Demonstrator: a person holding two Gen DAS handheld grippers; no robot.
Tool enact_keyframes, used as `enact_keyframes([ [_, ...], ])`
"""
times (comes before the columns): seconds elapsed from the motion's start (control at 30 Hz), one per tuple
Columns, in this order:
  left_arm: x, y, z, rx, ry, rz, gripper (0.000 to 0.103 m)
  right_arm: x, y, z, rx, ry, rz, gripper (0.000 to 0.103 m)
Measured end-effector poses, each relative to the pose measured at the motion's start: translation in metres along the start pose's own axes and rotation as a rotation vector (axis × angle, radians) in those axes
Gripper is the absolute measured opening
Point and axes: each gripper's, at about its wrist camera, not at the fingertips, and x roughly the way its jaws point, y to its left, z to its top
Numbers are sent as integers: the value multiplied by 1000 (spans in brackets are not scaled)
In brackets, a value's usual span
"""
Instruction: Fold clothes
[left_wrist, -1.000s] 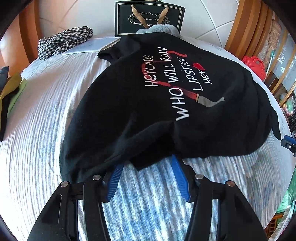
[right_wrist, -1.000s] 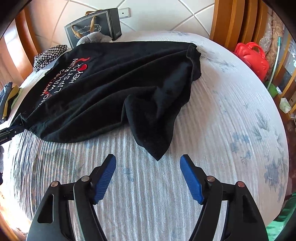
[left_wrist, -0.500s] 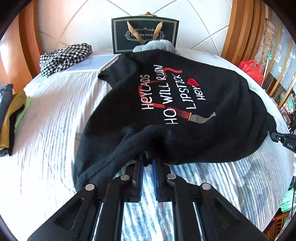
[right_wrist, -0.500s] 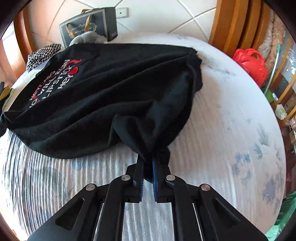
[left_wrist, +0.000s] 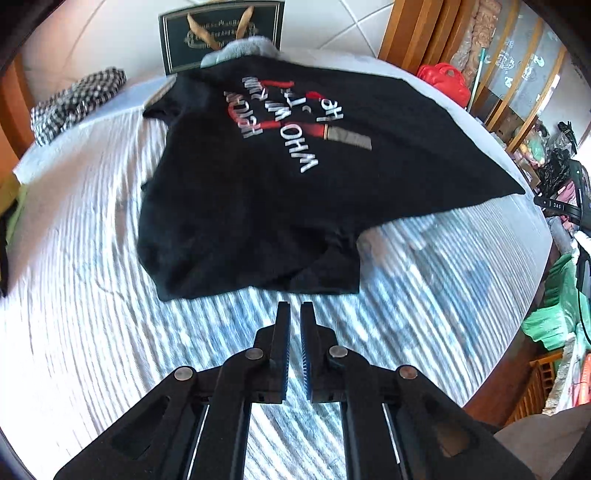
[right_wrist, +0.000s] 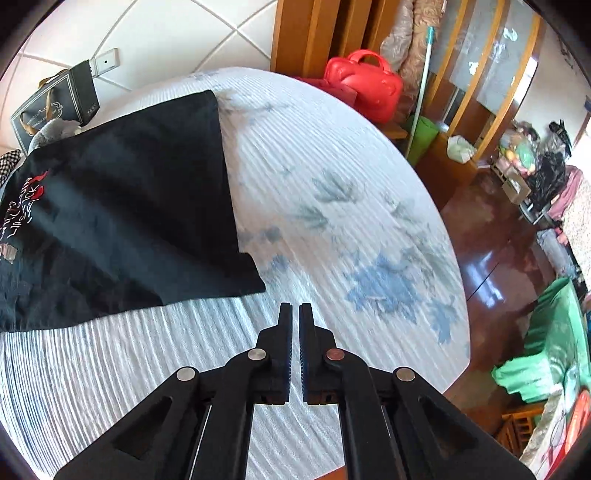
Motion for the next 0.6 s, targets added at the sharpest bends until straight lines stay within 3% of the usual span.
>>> enact_keyframes([
  [0.07,0,9,-10,-24,0,22,12,-3,0,-7,-9,-2,32,3],
  [0.13,-3,16,-15,-66,-3,10,31,-7,7,-10,-22,-9,85,6],
  [0.17,-3,20,-15,-89,-4,2,39,-7,11,-14,-28,-5,106,14],
  [0.2,-2,19,-14,-90,-6,-4,40,-7,16,-18,-34,-2,126,21],
  [0.27,-1,16,-11,-93,-10,-15,41,-6,28,-19,-70,-6,141,58],
  [0.43,15,1,-1,-65,3,-5,43,-4,54,-20,-176,-20,142,74],
  [0.53,25,-6,8,-58,5,15,44,0,59,-16,-210,-24,137,76],
  [0.57,27,-8,12,-61,0,22,41,3,59,-15,-214,-24,138,79],
  [0.6,28,-9,16,-65,-4,29,18,5,59,-13,-221,-23,140,80],
])
